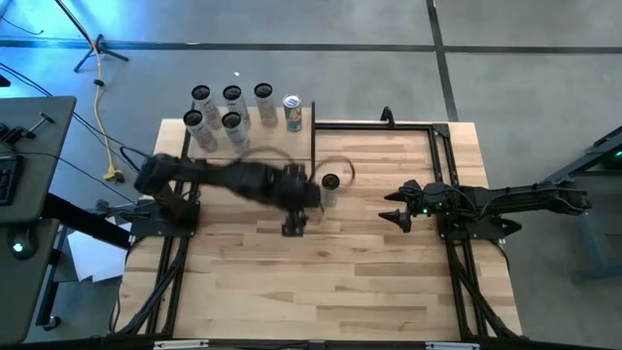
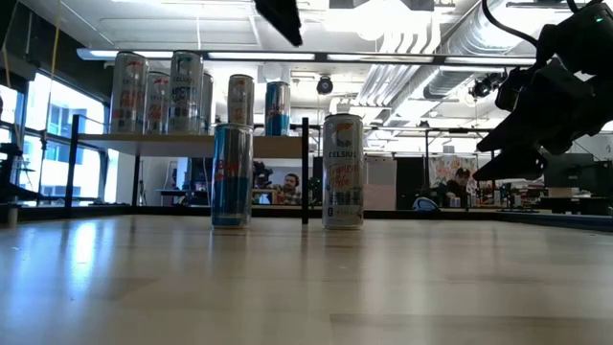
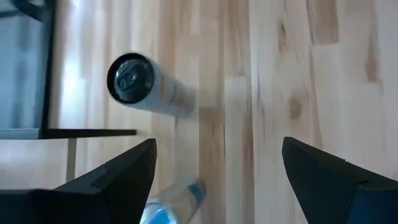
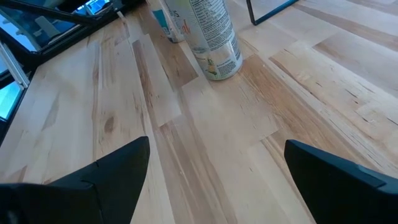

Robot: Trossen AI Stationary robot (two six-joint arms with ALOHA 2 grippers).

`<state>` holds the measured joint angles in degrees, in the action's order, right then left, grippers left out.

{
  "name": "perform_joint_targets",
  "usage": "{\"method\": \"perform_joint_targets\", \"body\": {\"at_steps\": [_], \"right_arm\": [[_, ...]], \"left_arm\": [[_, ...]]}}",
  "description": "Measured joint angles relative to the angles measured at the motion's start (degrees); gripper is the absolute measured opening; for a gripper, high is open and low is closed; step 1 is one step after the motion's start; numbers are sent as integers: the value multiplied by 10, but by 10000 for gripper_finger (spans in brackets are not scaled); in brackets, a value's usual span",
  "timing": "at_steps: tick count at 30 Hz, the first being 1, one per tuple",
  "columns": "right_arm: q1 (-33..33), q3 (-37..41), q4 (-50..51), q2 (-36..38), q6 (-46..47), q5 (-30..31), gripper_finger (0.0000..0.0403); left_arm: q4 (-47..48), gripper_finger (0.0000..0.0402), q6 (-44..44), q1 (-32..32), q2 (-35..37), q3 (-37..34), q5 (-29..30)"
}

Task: Place canned beverage on shelf
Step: Put the blue soda can on the shelf aligned with the other blue soda can

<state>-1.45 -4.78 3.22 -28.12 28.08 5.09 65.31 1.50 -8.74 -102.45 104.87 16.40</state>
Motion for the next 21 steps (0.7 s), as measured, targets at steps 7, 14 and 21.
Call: {"method": "perform_joint_targets", "body": {"at_steps": [7,14,21], "right_arm": [[0,0,2,0,0,0,360],[0,0,3,0,0,1,360],[0,0,4,0,0,3,360]], "left_arm": [[-84,317,190,-138,1,-86,258],[-211,317,416,-215,2,-224,477],[-355,316,526,-225,2,-330,563]]}}
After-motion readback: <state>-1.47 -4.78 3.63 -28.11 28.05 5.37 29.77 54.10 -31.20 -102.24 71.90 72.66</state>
